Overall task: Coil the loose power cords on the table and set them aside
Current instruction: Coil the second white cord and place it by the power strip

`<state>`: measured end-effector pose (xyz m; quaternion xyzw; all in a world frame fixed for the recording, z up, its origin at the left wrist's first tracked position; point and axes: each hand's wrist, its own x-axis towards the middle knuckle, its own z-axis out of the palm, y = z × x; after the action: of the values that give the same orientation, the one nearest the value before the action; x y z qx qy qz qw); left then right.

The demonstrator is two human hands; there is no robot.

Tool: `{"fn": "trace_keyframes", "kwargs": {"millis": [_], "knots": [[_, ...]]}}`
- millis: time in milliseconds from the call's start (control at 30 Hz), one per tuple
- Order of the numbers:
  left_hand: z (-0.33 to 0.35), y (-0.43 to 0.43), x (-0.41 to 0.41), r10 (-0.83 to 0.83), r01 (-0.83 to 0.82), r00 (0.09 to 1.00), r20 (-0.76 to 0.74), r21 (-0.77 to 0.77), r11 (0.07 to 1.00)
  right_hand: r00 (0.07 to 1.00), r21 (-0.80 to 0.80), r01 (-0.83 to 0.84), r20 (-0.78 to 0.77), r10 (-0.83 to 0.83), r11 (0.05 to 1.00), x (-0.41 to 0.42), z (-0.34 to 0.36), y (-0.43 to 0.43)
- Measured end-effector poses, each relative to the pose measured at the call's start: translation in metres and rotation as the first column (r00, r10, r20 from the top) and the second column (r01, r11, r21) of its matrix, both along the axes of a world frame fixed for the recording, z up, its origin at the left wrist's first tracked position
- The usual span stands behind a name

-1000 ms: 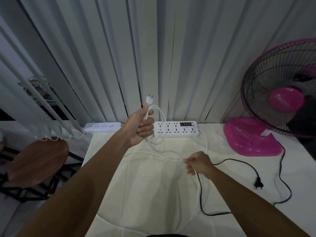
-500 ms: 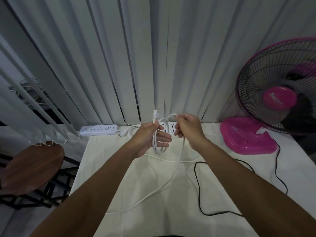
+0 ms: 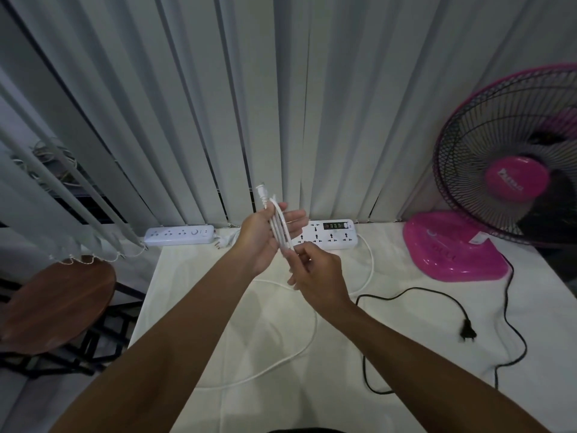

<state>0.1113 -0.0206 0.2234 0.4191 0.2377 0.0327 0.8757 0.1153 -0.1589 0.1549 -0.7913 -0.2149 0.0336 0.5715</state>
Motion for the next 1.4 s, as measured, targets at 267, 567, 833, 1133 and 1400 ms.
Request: {"fn": "trace_keyframes", "kwargs": {"millis": [267, 567, 833, 1133, 1400], "knots": [[0.006, -0.008, 0.000, -0.051, 0.052, 0.999, -0.020, 0.081, 0.995, 0.989, -0.061, -0.089, -0.120, 0.081, 0.994, -0.010, -0.021, -0.003], [0.015, -0.017, -0.007, -0.117, 0.121, 0.993, -0.031, 0.256, 0.959, 0.969, -0.039, -0.114, -0.225, 0.102, 0.993, -0.015, -0.023, -0.005], [0.024, -0.019, -0.011, -0.111, 0.113, 0.994, -0.017, 0.161, 0.981, 0.967, -0.190, -0.215, -0.175, 0.182, 0.958, -0.015, -0.055, -0.022], [0.028, 0.015, -0.012, -0.124, 0.128, 0.986, 0.110, -0.027, 0.991, 0.830, -0.411, -0.481, -0.498, 0.251, 0.774, -0.015, -0.100, -0.058], [0.039, 0.023, -0.017, -0.210, 0.213, 0.970, 0.123, -0.014, 0.977, 0.678, -0.080, -0.236, -0.728, 0.105, 0.968, -0.005, -0.108, -0.054]]}}
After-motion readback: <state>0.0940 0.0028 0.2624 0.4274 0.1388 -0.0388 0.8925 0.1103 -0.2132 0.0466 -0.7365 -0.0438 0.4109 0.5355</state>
